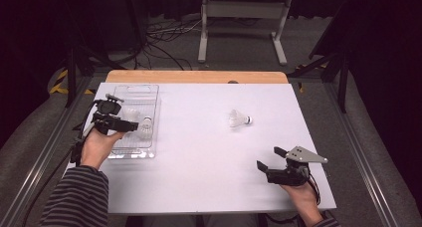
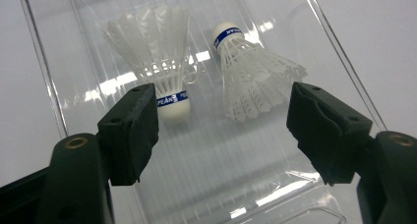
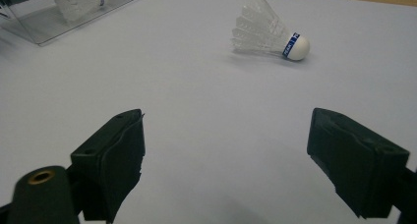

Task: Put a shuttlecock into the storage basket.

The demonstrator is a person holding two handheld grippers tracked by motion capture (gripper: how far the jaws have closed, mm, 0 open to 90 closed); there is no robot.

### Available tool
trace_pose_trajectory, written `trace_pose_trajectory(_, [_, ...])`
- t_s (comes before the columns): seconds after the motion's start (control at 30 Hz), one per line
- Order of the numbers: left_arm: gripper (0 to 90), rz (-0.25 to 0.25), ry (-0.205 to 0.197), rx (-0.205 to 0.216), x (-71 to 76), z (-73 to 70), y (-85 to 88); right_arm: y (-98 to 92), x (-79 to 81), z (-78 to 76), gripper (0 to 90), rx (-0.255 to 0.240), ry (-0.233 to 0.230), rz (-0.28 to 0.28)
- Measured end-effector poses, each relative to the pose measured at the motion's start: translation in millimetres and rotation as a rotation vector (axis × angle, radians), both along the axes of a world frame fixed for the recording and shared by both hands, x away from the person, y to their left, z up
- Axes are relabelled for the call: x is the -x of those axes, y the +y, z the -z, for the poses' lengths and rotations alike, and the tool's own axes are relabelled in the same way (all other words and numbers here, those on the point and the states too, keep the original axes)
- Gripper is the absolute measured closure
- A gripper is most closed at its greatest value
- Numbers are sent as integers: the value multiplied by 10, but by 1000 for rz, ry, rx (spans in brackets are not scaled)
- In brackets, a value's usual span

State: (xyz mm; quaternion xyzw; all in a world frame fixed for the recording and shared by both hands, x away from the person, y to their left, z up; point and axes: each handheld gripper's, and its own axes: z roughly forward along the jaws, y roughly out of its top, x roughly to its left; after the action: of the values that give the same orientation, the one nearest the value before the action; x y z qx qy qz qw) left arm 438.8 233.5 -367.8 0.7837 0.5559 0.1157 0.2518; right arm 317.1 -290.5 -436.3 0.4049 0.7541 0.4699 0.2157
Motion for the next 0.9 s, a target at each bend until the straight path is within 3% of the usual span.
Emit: trace_pose_trajectory(0.9, [284, 22, -73, 40, 257, -5, 35, 3, -1, 1, 152, 3, 2, 0])
